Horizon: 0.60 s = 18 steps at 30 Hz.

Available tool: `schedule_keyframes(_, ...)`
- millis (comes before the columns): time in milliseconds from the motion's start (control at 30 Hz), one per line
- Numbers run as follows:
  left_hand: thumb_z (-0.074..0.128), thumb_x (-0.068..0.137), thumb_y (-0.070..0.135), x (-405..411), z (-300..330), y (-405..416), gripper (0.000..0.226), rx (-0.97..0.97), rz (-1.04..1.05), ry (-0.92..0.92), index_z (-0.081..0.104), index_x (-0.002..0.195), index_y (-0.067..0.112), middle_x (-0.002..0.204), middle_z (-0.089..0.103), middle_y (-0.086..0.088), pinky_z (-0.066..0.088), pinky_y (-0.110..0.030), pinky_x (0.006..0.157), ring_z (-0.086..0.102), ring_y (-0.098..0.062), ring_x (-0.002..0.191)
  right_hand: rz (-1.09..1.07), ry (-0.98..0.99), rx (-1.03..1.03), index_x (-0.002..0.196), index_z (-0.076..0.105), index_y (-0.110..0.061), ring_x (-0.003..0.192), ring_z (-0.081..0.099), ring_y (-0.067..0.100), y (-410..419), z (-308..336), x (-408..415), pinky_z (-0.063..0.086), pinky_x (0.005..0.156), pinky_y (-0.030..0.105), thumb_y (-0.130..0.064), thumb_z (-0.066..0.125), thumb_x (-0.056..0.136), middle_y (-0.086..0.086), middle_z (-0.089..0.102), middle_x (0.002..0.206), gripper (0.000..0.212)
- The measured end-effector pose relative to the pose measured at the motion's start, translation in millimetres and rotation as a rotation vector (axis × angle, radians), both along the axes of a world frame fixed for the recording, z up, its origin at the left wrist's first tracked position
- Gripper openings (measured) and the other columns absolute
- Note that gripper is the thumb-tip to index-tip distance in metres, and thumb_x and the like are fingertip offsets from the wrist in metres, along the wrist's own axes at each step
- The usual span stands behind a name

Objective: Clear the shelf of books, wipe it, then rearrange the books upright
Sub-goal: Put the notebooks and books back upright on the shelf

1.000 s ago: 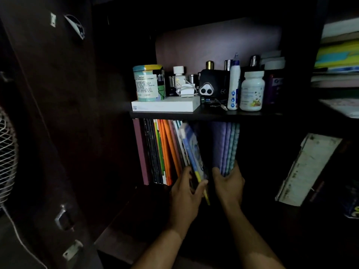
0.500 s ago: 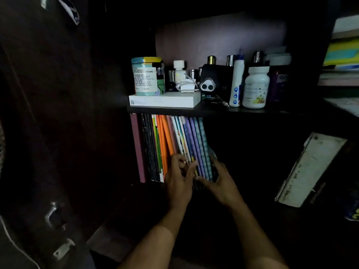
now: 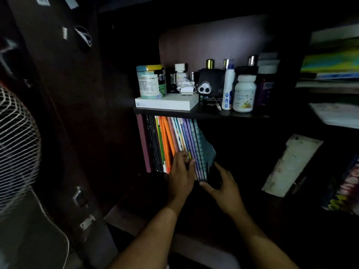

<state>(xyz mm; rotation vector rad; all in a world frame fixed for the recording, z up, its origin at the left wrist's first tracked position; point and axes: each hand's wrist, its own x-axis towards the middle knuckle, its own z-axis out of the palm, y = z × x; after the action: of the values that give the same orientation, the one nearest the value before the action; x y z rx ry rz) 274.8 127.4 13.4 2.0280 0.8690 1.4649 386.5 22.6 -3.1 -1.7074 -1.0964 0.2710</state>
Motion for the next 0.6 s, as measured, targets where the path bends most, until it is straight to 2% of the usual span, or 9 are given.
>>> schedule_keyframes(67,0.063,0.098,0.022,-6.4,-0.9,-13.3,0.021,-0.113,-0.027,0.023,0.048,0.112,0.022,0.093,0.06,0.006,0.047,-0.025,0.072,0.06,-0.015,0.084,0.009,0.078,-0.024,0.148,0.045,-0.023,0.132,0.048,0.014,-33.5,0.1,-8.8,0.042,0.113,0.035,-0.038,0.082,0.081,0.003,0.045,0.148,0.078)
schedule_keyframes(133,0.066,0.093,0.012,-13.2,-8.8,-38.1,0.022,-0.271,-0.098,0.061,0.053,0.11,0.016,0.087,0.065,0.002,0.05,-0.029,0.073,0.065,-0.021,0.08,-0.002,0.169,-0.029,0.146,0.047,-0.021,0.129,0.05,0.012,-72.7,4.6,-24.1,0.042,0.107,0.023,-0.029,0.08,0.085,0.002,0.047,0.146,0.07)
schedule_keyframes(200,0.067,0.093,0.013,-15.6,-15.0,-81.0,0.02,-0.416,-0.255,0.103,0.057,0.11,0.016,0.089,0.069,-0.001,0.054,-0.034,0.078,0.067,-0.022,0.08,-0.014,0.201,-0.042,0.145,0.045,-0.02,0.127,0.051,0.011,-117.0,11.4,-39.0,0.042,0.099,0.015,-0.022,0.076,0.09,0.001,0.05,0.143,0.064)
schedule_keyframes(267,0.069,0.09,0.026,-11.6,-15.1,-135.1,0.02,-0.521,-0.455,0.161,0.061,0.108,0.026,0.095,0.071,-0.001,0.055,-0.038,0.089,0.068,-0.023,0.09,-0.051,0.214,-0.046,0.144,0.044,-0.017,0.128,0.053,0.012,-170.0,19.4,-50.4,0.044,0.101,0.019,-0.017,0.072,0.092,0.001,0.053,0.142,0.059)
schedule_keyframes(367,0.061,0.075,0.055,9.4,0.2,-221.8,0.03,-0.54,-0.721,0.238,0.068,0.101,0.043,0.105,0.074,0.001,0.054,-0.048,0.098,0.07,-0.019,0.103,-0.2,0.206,-0.014,0.138,0.047,-0.016,0.117,0.057,0.003,-261.2,39.0,-56.1,0.044,0.099,0.015,-0.011,0.067,0.095,-0.004,0.058,0.131,0.048)
schedule_keyframes(433,0.058,0.07,0.062,30.3,11.9,-285.3,0.029,-0.552,-0.914,0.287,0.07,0.095,0.054,0.112,0.074,0.003,0.055,-0.048,0.098,0.069,-0.017,0.107,-0.35,0.179,0.015,0.141,0.048,-0.012,0.118,0.056,0.004,-330.9,54.3,-58.3,0.043,0.1,0.017,-0.014,0.067,0.095,-0.004,0.058,0.129,0.05)
schedule_keyframes(500,0.058,0.074,0.058,38.9,34.8,-357.8,0.022,-0.553,-1.097,0.342,0.071,0.092,0.056,0.114,0.073,0.005,0.056,-0.047,0.097,0.069,-0.015,0.107,-0.493,0.165,0.017,0.144,0.047,-0.012,0.12,0.058,0.008,-404.9,65.5,-60.0,0.046,0.104,0.025,-0.019,0.068,0.095,-0.003,0.06,0.128,0.053)
schedule_keyframes(600,0.056,0.09,0.041,44.9,53.5,-451.3,0.021,-0.48,-1.301,0.444,0.069,0.106,0.04,0.116,0.073,0.003,0.056,-0.041,0.093,0.07,-0.015,0.105,-0.677,0.134,-0.011,0.144,0.048,-0.013,0.121,0.06,0.011,-504.0,75.7,-67.8,0.048,0.107,0.036,-0.024,0.072,0.092,0.003,0.062,0.133,0.058)
